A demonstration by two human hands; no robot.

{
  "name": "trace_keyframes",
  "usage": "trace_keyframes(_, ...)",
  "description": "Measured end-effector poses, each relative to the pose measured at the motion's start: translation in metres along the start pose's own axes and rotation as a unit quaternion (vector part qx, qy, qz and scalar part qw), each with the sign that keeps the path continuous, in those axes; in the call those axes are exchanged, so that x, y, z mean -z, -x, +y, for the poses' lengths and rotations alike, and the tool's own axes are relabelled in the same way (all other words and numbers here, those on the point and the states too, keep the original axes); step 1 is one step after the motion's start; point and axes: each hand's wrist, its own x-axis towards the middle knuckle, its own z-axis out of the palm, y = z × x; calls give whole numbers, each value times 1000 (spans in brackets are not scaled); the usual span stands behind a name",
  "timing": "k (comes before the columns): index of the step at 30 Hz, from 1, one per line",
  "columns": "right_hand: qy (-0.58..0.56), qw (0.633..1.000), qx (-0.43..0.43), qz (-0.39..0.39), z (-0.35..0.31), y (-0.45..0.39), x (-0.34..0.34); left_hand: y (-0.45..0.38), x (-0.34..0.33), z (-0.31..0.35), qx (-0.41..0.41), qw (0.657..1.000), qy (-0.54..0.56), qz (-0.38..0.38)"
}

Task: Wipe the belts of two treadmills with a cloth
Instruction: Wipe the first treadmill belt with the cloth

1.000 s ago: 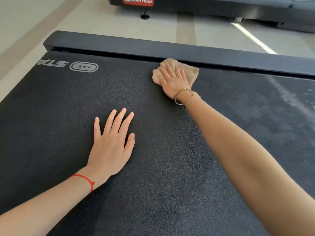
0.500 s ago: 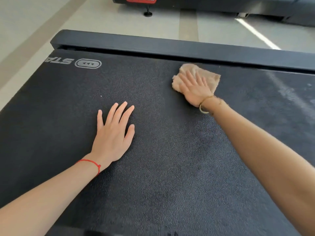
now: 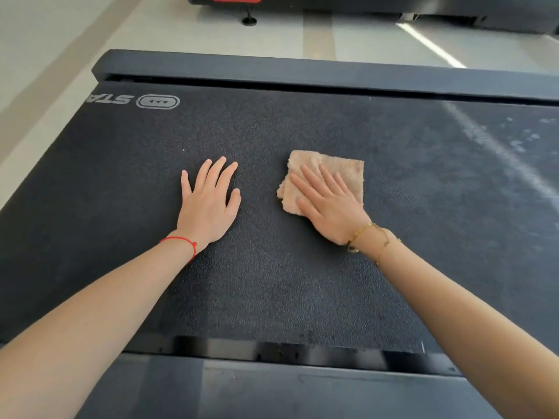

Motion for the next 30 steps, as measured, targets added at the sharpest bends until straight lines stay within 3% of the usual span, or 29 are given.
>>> trace_keyframes(6, 7, 990, 138, -6, -75, 101, -35, 0, -3, -1, -3, 1000, -4, -2)
trace_keyframes(9, -12, 988, 155, -10, -73, 124, -37, 1, -5, -2, -8, 1000, -8, 2)
trace_keyframes(13, 36, 997, 64, 1, -33, 101, -21, 0, -8, -5, -8, 1000, -6, -3)
trace_keyframes(17, 7, 999, -45, 4, -28, 72, -9, -2, -7, -4, -4, 1000, -1, -5)
trace_keyframes(22, 14, 993, 116, -5, -81, 127, -34, -2, -8, -4, -10, 1000, 1, 2)
trace_keyframes(24, -7, 990, 137, -8, -77, 138, -35, -1, -8, -5, -13, 1000, -1, 3)
trace_keyframes(27, 13, 996, 91, 16, -47, 130, -29, 0, -9, -6, -8, 1000, -4, 1)
trace_keyframes(30, 18, 998, -38, 39, -2, 89, -13, 0, -10, -4, 4, 1000, -6, -5)
